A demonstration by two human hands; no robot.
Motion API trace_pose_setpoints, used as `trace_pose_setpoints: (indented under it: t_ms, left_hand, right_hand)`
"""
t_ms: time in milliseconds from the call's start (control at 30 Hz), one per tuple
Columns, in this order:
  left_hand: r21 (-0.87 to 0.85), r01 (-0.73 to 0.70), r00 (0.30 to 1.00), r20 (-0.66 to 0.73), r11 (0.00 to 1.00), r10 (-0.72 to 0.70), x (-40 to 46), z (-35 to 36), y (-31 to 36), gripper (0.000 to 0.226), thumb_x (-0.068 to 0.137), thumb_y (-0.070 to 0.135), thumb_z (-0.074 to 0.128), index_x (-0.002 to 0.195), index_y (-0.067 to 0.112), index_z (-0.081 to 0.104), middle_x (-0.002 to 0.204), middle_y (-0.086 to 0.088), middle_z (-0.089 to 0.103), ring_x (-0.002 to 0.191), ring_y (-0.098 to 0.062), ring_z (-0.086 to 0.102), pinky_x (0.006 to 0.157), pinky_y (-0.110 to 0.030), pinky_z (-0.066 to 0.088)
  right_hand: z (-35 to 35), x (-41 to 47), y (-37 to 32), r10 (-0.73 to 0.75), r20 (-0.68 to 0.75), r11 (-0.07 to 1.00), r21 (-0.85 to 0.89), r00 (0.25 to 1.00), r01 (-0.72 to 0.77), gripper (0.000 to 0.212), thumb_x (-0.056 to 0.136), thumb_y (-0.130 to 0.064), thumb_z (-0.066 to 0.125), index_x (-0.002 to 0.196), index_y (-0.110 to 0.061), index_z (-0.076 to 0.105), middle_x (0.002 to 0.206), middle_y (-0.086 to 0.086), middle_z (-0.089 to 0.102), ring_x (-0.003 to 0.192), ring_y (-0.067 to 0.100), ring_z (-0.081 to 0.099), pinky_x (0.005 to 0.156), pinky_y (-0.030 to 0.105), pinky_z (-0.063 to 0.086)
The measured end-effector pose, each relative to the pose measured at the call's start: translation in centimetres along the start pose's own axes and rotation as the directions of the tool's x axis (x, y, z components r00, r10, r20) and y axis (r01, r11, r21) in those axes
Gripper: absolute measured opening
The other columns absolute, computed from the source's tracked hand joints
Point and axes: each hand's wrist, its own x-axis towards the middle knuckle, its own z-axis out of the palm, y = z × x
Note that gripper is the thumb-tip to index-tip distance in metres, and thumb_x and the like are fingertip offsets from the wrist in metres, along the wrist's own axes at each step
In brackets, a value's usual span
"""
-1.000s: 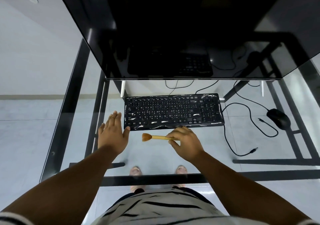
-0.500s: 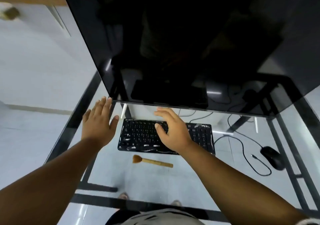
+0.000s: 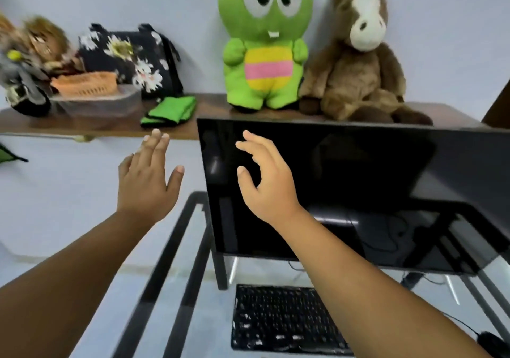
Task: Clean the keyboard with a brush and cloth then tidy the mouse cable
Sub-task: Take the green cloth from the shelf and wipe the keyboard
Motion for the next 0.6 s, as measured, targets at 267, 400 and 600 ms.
trace_pose_setpoints:
  t_ms: [267,400,600]
  left_hand:
    - [0.006,0.007,1.0,0.001,1.0,-0.007,5.8,-0.7,-6.6,0.065,0.094,0.05,0.029,0.153,0.024,0.023,0.163,0.001,0.016,0.149,-0.019,0.012,0.116,-0.047,0.017]
    - [0.002,-0.013,1.0,0.027,1.0,0.013,7.8,0.1,-8.5,0.066,0.095,0.052,0.024,0.154,0.023,0.021,0.163,0.003,0.014,0.15,-0.016,0.009,0.117,-0.045,0.013]
    - [-0.021,0.021,0.998,0.067,1.0,-0.02,9.7,1.8,-11.2,0.07,0.095,0.057,0.013,0.155,0.022,0.016,0.163,0.006,0.003,0.15,-0.012,0.0,0.119,-0.047,0.01]
  right_hand:
    - [5.0,10.2,-3.4,-0.053,0.026,0.952,-0.3,0.998,0.059,0.059,0.083,-0.021,0.063,0.14,-0.016,0.047,0.154,0.005,0.034,0.139,0.023,0.035,0.114,0.032,0.029]
    - [8.4,14.9,-3.2,0.098,0.166,0.86,-0.511,0.981,0.0,0.072,0.087,-0.043,0.055,0.151,-0.029,0.025,0.163,-0.004,0.009,0.148,0.027,0.013,0.118,0.044,0.023]
    - [14.2,19.3,-1.5,0.448,0.357,0.73,-0.676,0.82,-0.105,0.072,0.093,-0.058,0.039,0.154,-0.035,0.006,0.163,-0.009,-0.009,0.149,0.034,0.001,0.115,0.056,0.021]
